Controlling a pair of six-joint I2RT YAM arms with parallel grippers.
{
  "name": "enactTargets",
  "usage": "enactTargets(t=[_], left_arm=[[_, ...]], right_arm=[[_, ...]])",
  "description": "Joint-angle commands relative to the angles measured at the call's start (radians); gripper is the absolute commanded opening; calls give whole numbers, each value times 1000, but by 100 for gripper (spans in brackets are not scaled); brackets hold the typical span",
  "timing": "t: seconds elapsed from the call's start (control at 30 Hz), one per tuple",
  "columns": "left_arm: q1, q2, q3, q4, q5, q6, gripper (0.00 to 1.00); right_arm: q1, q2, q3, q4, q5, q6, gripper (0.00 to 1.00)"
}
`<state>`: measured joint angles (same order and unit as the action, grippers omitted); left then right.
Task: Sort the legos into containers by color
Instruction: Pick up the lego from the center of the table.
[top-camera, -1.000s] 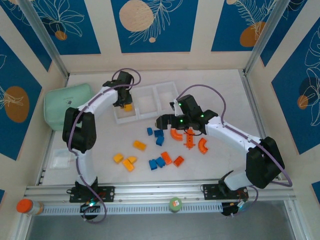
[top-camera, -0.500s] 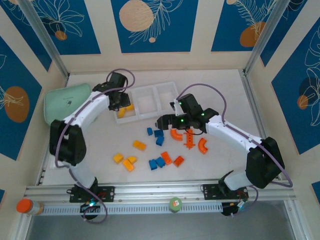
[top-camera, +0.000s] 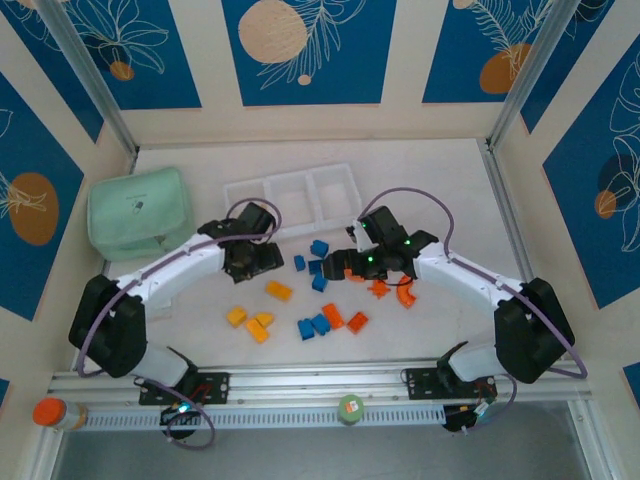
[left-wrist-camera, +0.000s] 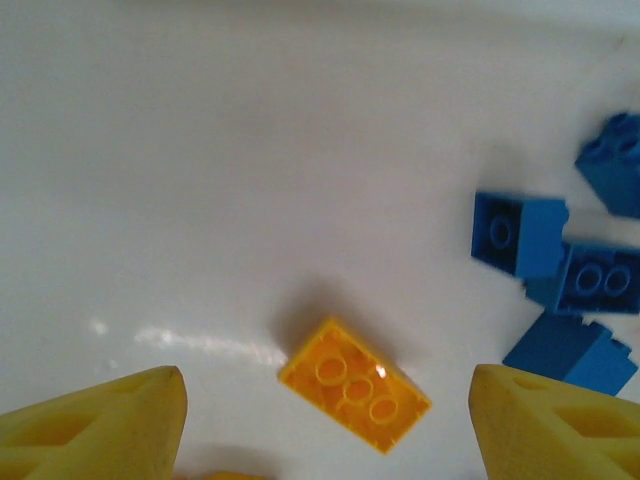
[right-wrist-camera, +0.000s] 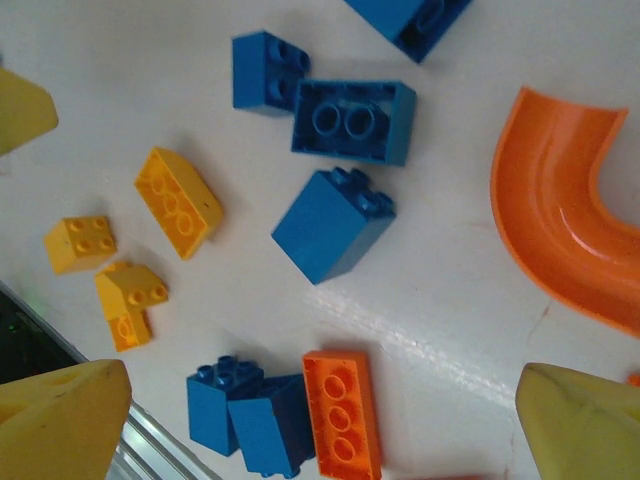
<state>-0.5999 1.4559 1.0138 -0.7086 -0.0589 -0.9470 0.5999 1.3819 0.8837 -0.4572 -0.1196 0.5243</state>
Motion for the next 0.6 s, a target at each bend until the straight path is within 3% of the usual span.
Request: enactTargets(t=[0.0, 0.27, 0.57], left_arm=[[-40, -31, -57, 64, 1, -187, 76], [-120, -8, -156, 161, -36, -410, 80], [-157, 91, -136, 225, -4, -430, 80]], right_arm=[[-8, -21, -39, 25, -41, 14, 99], [-27, -23, -79, 59, -45, 12, 99], [-60, -20, -104, 88, -69, 16, 99]])
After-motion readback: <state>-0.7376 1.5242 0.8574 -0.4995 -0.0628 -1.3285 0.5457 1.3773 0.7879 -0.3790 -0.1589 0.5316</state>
